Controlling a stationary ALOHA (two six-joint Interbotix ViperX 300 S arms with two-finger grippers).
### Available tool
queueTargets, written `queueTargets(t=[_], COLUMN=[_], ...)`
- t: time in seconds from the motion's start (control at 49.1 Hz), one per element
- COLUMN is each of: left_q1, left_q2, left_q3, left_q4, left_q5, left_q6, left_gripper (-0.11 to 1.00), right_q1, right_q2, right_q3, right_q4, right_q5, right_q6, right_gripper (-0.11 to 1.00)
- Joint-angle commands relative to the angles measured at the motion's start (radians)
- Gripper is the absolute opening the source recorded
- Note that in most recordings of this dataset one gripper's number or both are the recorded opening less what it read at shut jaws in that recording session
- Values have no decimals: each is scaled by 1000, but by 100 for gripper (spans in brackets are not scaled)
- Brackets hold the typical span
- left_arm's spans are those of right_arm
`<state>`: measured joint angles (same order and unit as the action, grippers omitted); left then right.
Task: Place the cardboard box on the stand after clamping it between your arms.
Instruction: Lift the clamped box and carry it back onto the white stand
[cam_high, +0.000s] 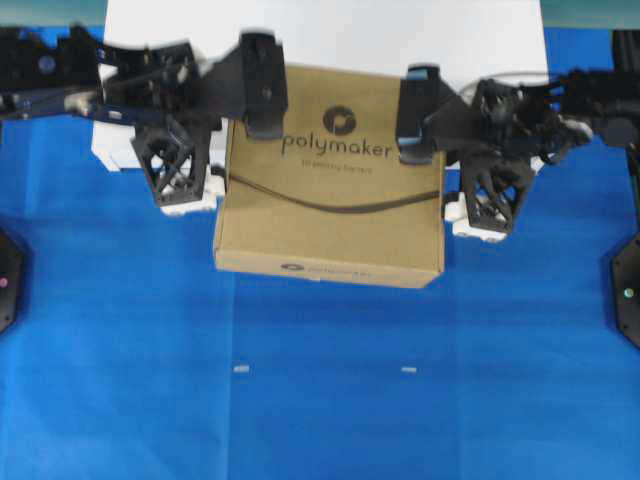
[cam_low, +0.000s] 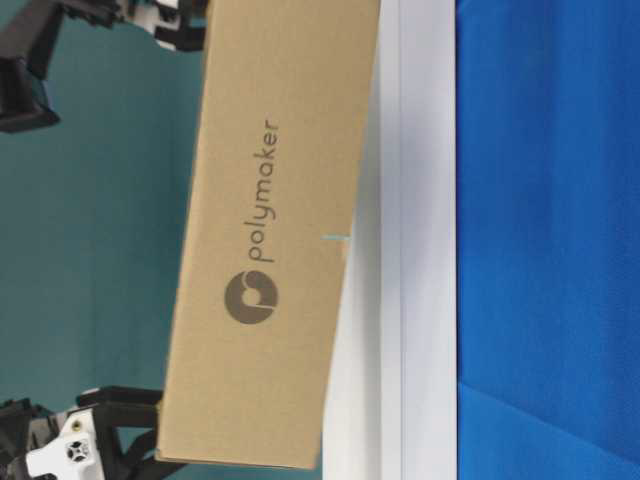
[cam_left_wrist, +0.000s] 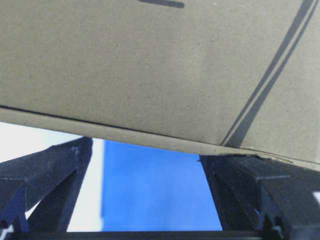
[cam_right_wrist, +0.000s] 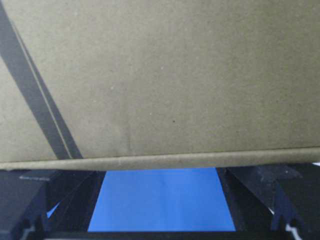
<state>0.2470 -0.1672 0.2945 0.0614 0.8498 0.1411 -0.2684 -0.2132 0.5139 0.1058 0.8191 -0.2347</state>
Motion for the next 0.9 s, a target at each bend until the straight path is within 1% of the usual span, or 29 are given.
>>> queueTargets(t=[0.0,0.081,0.163,0.285,0.407,0.509,0.57,0.692,0.814,0.876], left_q1=[-12,-3,5,23,63,87,107,133,146,155], left_q2=[23,43,60,77,83,94,100,120,138,150], left_q3=[-118,-126,-121,-126,-140,-158,-170,-202,-230,-241], left_q4=[-12,-12,-12,-12,-12,-12,-12,-12,-12,-12], left_q5=[-64,-61,-60,-64,-66,-66,-66,-66,-67,-67], left_q6=[-2,21,43,71,106,126,129,138,181,196], left_gripper=[84,84,84,84,84,84,84,84,84,84], right_q1=[-9,-20,-34,-48,-74,-98,-115,-150,-198,-222], right_q2=[9,20,28,35,41,48,54,75,103,118], right_q3=[-181,-202,-216,-222,-232,-245,-253,-268,-285,-305], right_q4=[94,133,156,164,170,195,224,284,359,387], right_q5=[-130,-132,-135,-138,-143,-152,-158,-147,-140,-138], right_q6=[-38,-95,-118,-126,-138,-167,-201,-291,-376,-416], right_gripper=[98,98,98,98,98,98,98,98,98,98])
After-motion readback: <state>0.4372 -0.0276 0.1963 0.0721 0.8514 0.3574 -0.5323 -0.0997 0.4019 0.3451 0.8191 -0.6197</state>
